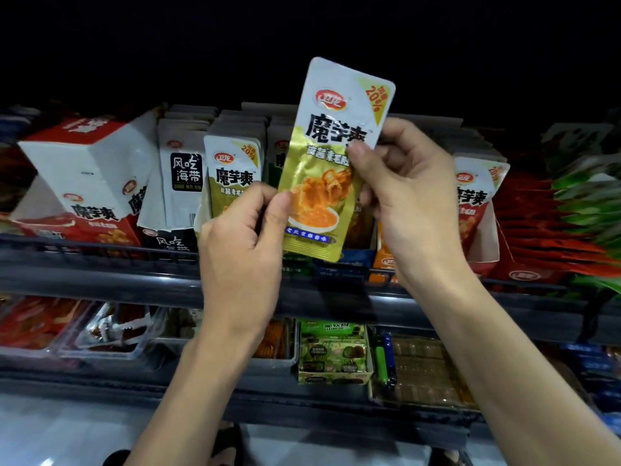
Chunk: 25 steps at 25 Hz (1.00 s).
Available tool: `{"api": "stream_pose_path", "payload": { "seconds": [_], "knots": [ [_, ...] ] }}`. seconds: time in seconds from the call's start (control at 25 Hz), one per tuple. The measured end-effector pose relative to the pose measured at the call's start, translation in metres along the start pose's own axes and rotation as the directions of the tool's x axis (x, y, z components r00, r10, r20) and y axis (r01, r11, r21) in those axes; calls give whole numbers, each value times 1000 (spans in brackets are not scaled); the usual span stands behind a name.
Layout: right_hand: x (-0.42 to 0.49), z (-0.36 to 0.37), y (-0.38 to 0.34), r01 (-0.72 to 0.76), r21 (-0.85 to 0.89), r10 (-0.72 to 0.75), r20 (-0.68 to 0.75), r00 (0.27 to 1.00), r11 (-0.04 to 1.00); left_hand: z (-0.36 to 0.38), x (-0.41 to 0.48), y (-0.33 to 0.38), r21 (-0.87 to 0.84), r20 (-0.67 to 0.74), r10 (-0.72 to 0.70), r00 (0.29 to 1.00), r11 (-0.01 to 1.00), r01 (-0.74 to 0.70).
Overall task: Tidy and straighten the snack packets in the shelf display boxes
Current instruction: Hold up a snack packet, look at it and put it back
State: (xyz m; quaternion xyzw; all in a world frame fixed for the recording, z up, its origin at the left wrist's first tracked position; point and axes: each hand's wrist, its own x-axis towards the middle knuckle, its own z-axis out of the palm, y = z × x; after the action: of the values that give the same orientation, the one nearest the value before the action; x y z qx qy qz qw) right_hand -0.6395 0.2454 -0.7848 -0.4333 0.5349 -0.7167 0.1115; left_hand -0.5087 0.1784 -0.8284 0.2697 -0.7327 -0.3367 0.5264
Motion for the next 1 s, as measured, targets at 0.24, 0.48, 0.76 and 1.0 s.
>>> {"api": "stream_pose_path", "payload": {
  "seconds": [0.24, 0.48, 0.76, 1.0],
  "knots": [
    [3, 42, 13, 97, -65, -98, -9, 995, 993, -30, 10, -13, 185, -214, -107, 971, 972, 148],
    [10, 83, 40, 147, -316, -151, 11, 988, 937, -51, 16, -30, 452, -115, -303, 946, 832, 321],
    [11, 97, 74, 123, -711, -70, 103, 992, 692, -59, 15, -26, 565, -16, -329, 944, 776, 280],
    [11, 98, 69, 35, -636, -13, 39, 999, 771, -55, 14, -30, 542, 57, -330, 942, 803, 249]
  ]
}}
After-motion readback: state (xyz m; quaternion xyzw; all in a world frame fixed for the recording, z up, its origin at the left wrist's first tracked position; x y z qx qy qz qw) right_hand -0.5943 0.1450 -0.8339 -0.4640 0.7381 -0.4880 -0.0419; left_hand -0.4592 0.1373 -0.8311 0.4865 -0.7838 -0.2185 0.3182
